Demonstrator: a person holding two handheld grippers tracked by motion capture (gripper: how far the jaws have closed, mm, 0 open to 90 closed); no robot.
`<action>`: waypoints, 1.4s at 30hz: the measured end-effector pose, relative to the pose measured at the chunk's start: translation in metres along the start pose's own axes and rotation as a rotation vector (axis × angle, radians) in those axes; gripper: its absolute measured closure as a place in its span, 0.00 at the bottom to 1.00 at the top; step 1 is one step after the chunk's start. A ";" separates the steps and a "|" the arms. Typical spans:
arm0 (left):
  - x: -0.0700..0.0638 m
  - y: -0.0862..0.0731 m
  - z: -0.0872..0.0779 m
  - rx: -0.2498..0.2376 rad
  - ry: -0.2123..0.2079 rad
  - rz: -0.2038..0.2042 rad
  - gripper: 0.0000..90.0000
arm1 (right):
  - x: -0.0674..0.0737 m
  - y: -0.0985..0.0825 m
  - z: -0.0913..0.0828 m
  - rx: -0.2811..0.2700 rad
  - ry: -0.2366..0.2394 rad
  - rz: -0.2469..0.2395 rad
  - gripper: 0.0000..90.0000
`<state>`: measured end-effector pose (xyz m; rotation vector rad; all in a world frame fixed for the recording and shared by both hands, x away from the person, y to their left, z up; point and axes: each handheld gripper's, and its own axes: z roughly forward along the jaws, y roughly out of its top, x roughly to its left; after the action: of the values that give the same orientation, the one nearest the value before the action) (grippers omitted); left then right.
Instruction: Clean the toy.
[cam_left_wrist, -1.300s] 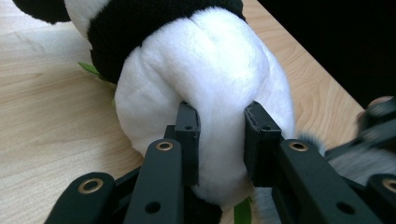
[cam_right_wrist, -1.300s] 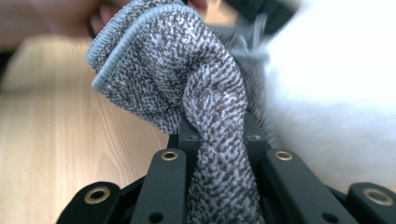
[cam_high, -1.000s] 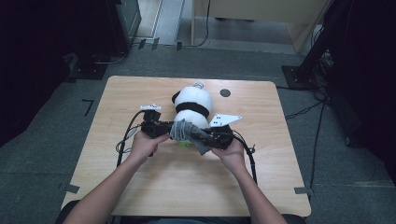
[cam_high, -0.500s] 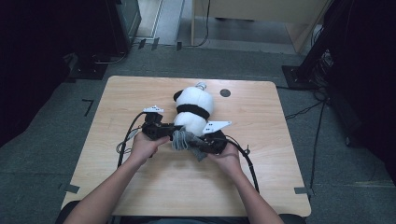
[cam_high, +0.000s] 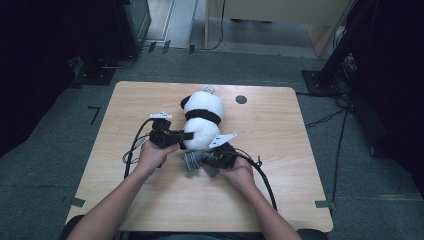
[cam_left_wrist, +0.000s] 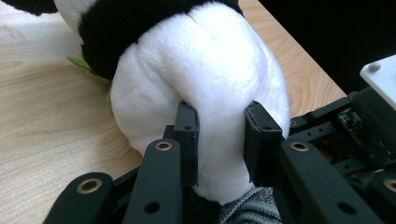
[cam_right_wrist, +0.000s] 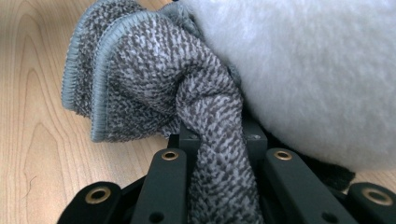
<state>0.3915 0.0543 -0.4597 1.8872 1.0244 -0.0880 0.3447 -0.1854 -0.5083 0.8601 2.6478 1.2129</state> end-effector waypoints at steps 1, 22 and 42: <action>0.000 0.000 0.000 -0.004 0.005 0.003 0.78 | 0.001 0.001 0.000 0.007 0.000 -0.001 0.86; -0.004 0.000 0.002 0.013 0.004 0.017 0.78 | -0.006 0.022 -0.050 -0.237 0.011 0.049 0.86; -0.003 0.002 -0.008 -0.055 0.033 0.047 0.80 | 0.004 0.011 -0.008 -0.007 0.025 -0.015 0.86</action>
<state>0.3887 0.0584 -0.4525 1.8668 0.9941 -0.0009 0.3440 -0.1830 -0.4942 0.8273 2.6624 1.2368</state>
